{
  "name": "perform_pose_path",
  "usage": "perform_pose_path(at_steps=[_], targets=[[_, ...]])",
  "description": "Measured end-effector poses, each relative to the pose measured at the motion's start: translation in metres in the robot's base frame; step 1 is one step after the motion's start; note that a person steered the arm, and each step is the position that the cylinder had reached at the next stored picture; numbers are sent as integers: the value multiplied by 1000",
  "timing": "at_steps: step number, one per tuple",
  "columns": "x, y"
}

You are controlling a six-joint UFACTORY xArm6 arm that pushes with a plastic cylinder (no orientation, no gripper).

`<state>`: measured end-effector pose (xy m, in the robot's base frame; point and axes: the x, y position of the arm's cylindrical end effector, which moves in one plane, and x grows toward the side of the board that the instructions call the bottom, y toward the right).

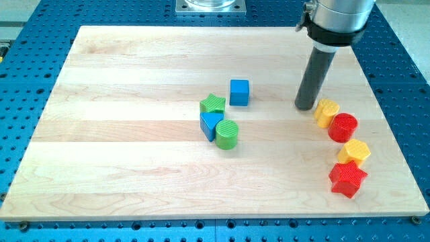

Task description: Place the heart into the red circle

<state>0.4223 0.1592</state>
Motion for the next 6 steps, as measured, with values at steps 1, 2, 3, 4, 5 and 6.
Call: perform_pose_path(at_steps=[1,2,3,4,5,6], targets=[[3,1],[35,2],[31,3],[22,4],[18,19],[13,27]])
